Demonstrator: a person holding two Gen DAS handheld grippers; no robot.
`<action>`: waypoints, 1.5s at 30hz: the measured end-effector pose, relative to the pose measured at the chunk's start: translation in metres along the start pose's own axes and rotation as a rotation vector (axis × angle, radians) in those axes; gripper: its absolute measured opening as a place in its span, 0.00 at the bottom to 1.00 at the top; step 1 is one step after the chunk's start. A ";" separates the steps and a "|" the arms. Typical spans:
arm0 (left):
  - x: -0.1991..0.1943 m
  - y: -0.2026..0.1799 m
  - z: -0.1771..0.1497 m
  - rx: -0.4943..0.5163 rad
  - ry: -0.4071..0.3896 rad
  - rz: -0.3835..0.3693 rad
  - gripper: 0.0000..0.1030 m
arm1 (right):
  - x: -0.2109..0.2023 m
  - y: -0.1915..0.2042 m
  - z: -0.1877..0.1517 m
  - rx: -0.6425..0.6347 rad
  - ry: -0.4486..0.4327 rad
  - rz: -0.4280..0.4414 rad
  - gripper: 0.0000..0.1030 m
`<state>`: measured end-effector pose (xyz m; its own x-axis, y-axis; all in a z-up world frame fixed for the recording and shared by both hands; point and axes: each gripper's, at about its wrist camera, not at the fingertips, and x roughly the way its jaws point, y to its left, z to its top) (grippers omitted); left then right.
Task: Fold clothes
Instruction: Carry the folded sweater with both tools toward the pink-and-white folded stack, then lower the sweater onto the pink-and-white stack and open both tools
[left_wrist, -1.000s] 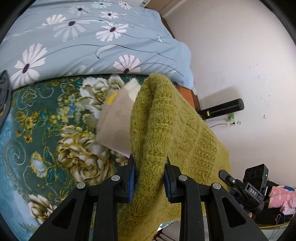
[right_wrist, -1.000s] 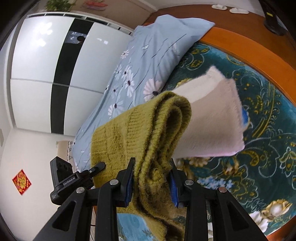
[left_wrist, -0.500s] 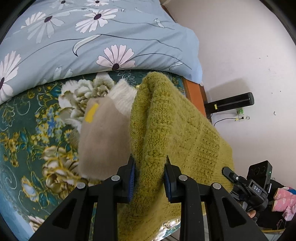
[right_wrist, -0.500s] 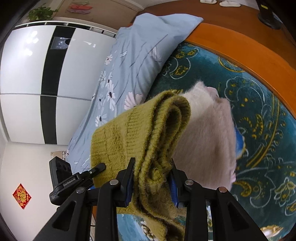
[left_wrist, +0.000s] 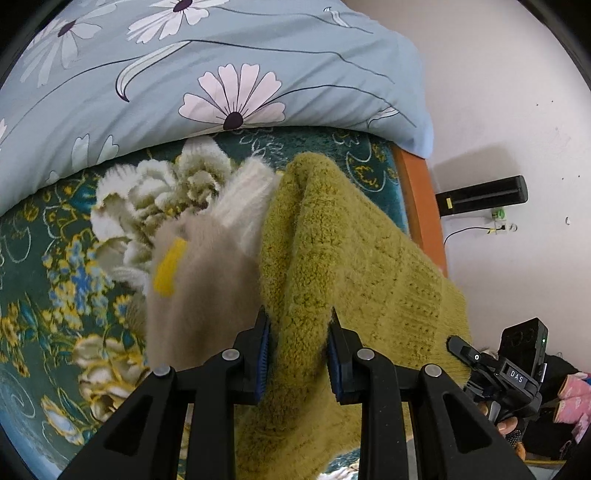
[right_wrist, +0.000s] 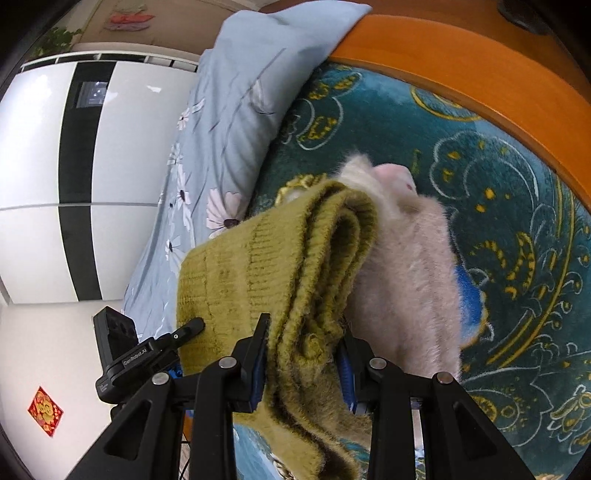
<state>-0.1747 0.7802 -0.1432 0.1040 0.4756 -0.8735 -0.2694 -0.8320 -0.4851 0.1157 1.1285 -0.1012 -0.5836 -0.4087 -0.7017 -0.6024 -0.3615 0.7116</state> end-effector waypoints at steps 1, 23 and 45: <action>0.004 0.003 0.001 0.001 0.003 0.003 0.27 | 0.002 -0.004 0.000 0.008 0.001 0.001 0.33; 0.014 0.017 -0.001 -0.049 0.001 0.027 0.32 | 0.001 -0.018 -0.006 0.042 0.011 -0.006 0.38; -0.027 -0.036 -0.072 0.134 -0.060 0.090 0.32 | -0.002 0.089 -0.057 -0.387 0.008 -0.227 0.38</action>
<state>-0.0985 0.7770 -0.1054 0.0170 0.4201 -0.9073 -0.4008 -0.8285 -0.3911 0.0947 1.0496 -0.0347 -0.4551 -0.2892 -0.8422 -0.4657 -0.7288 0.5019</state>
